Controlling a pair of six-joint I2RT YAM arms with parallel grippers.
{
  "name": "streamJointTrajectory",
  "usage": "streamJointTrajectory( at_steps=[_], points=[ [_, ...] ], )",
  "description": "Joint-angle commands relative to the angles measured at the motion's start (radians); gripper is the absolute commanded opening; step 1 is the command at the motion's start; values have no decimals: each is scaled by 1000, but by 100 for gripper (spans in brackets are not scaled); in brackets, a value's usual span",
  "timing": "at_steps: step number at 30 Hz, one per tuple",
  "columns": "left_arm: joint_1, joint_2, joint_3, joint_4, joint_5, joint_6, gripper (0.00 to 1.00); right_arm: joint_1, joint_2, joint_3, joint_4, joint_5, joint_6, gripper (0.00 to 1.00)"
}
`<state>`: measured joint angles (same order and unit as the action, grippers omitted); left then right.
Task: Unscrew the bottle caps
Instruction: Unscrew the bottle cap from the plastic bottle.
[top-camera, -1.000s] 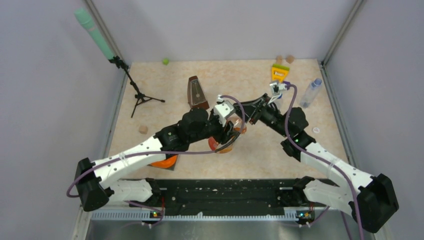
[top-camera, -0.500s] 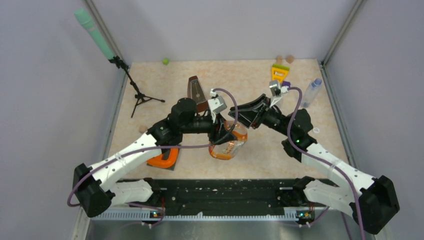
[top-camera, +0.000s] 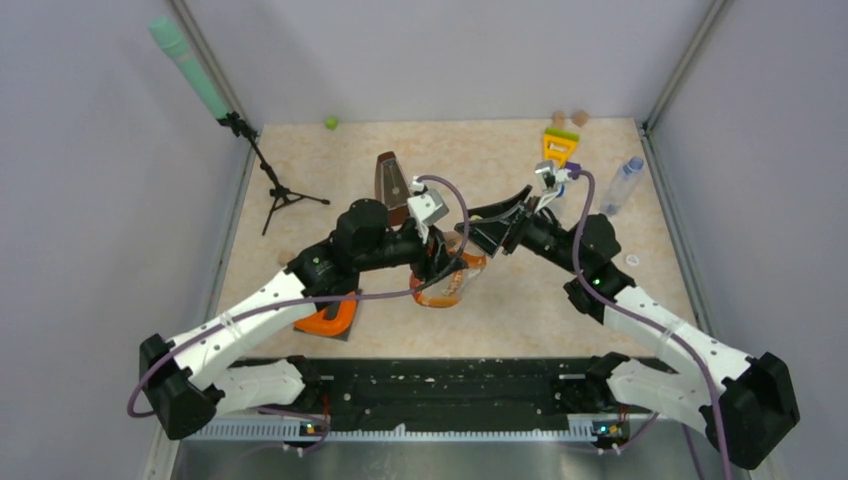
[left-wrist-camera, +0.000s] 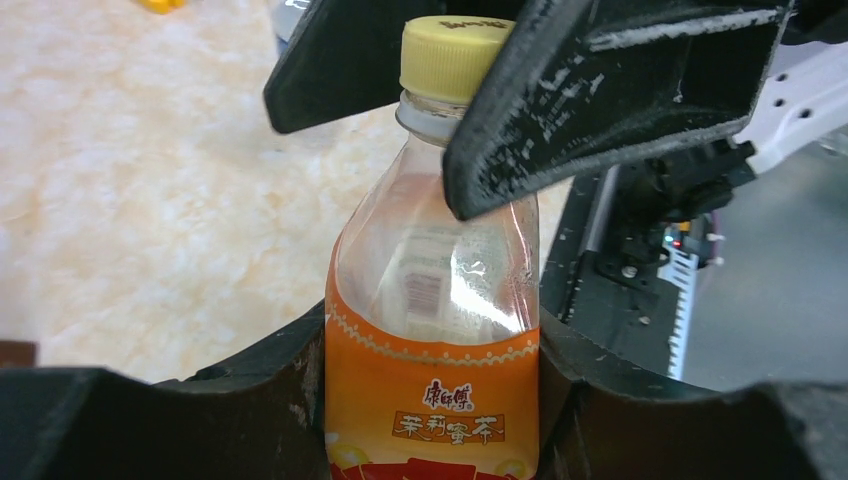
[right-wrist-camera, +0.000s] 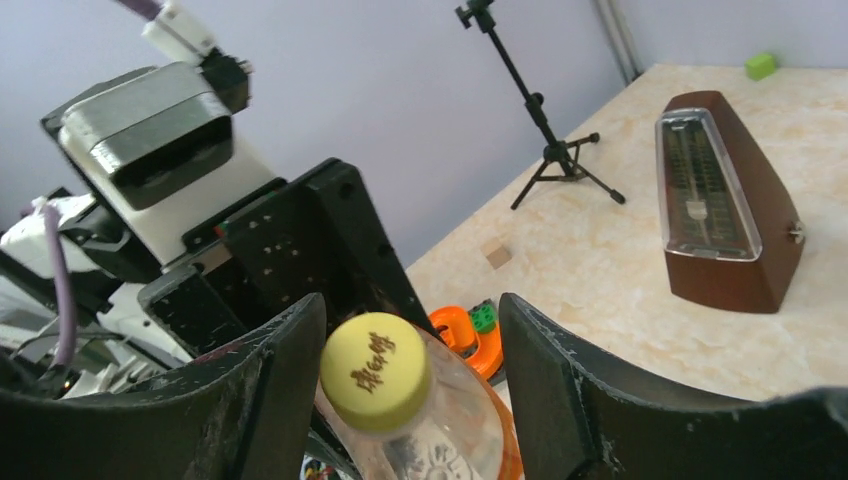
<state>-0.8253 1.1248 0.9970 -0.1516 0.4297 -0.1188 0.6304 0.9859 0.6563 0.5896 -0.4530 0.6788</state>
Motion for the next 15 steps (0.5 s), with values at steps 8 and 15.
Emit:
streamJointTrajectory(
  at_steps=[8, 15],
  points=[
    [-186, 10, 46, -28, -464, 109, 0, 8, -24, 32, -22, 133, 38, 63],
    [-197, 7, 44, 4, -585, 81, 0, 8, -7, 24, -9, 111, 56, 49]
  ],
)
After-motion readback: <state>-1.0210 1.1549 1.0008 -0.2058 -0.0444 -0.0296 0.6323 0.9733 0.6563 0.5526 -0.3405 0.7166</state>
